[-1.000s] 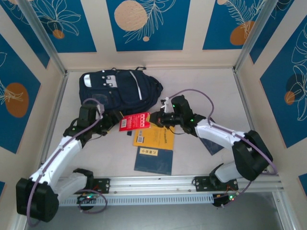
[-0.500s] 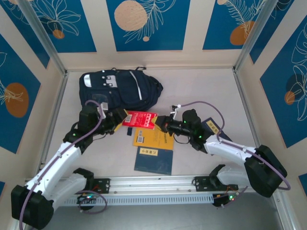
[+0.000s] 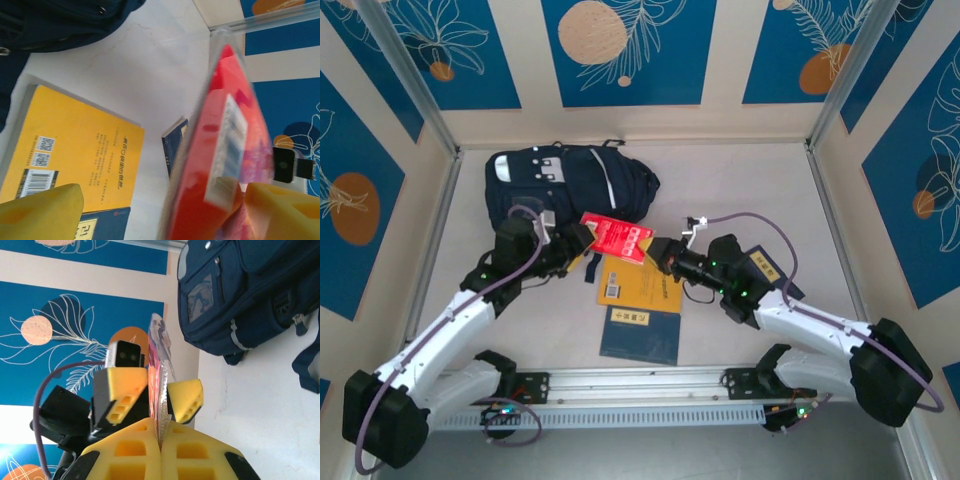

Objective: Pack the student bag
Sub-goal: Pass the pencil pouch.

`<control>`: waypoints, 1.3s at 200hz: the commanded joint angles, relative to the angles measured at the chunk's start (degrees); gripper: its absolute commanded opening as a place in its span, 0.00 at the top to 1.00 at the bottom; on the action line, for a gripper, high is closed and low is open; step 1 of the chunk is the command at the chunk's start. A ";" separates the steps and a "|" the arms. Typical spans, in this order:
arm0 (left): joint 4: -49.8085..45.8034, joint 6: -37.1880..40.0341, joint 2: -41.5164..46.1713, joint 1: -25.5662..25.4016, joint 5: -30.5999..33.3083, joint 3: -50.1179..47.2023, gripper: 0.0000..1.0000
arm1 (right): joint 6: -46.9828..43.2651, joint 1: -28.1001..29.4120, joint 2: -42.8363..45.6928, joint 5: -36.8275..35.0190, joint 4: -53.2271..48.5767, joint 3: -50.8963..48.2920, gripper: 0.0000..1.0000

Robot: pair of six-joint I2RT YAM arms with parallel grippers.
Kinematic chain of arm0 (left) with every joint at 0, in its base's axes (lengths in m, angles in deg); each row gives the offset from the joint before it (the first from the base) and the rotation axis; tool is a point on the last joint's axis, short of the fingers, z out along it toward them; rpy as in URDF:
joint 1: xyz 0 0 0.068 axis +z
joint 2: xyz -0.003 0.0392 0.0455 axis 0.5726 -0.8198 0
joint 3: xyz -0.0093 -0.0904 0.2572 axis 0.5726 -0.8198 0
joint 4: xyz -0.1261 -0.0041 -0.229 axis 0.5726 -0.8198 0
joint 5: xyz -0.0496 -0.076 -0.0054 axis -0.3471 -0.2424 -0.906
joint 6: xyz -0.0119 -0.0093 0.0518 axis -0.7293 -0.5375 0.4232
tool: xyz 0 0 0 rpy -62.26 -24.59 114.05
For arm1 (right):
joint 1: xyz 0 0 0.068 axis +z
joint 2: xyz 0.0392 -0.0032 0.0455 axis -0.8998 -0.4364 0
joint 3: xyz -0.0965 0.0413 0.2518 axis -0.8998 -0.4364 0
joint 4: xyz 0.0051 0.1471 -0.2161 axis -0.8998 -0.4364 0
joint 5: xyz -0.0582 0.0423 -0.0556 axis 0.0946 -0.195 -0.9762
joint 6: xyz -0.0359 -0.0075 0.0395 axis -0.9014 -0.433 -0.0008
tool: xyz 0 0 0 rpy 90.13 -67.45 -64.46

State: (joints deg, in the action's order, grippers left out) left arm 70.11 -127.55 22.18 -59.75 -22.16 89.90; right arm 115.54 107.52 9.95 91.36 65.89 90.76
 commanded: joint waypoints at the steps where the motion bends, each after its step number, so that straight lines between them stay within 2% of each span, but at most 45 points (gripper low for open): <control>1: 3.67 -0.62 0.24 -1.24 1.32 2.07 0.21 | 2.49 1.61 -0.97 -2.38 5.95 -1.08 1.00; 42: 5.51 -1.86 0.18 -1.81 1.28 1.44 0.57 | 6.43 3.86 -2.22 -6.54 9.24 -3.42 1.00; 77: 6.71 -2.68 0.07 -1.90 0.91 1.01 0.85 | 4.13 4.34 -3.76 -4.60 9.95 -2.13 1.00; 86: 6.76 -2.87 -0.04 -1.90 0.73 1.05 0.92 | 2.93 4.22 -3.33 -4.57 9.00 -1.85 0.92; 94: 7.03 -3.09 -0.24 -1.90 0.37 1.05 0.96 | 2.05 3.93 -2.72 -4.57 8.09 -1.76 0.80; 101: 7.27 -3.31 -0.42 -1.89 -0.04 1.09 0.98 | 1.49 3.64 -2.24 -4.45 7.44 -1.66 0.70; 117: 7.83 -3.85 -0.45 -1.89 -0.57 1.01 1.00 | 0.53 2.61 -1.27 -3.82 7.04 -1.83 0.57; 135: 8.13 -4.52 -0.11 -2.11 -0.49 0.70 1.00 | 0.77 0.99 -0.97 -2.29 7.12 -2.02 0.50; 166: 9.44 -5.74 -0.21 -2.94 -0.33 -0.02 1.00 | 2.65 -0.55 -2.91 -0.03 11.87 -2.36 0.53; 206: 10.44 -7.73 -0.48 -3.90 -0.06 -0.23 0.97 | 3.39 0.47 -7.28 2.61 15.72 0.56 0.59; 242: 10.24 -8.39 -0.27 -4.40 0.55 -0.57 0.96 | 4.34 1.67 -10.09 2.27 18.44 1.87 0.64; 260: 10.35 -8.68 -0.36 -4.53 0.49 -0.83 0.95 | 4.46 1.87 -10.16 0.89 18.98 1.66 0.70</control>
State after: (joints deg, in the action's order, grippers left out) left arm 80.19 -135.72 22.07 -63.23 -21.14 90.23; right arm 119.82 108.79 -0.21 93.18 79.31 90.47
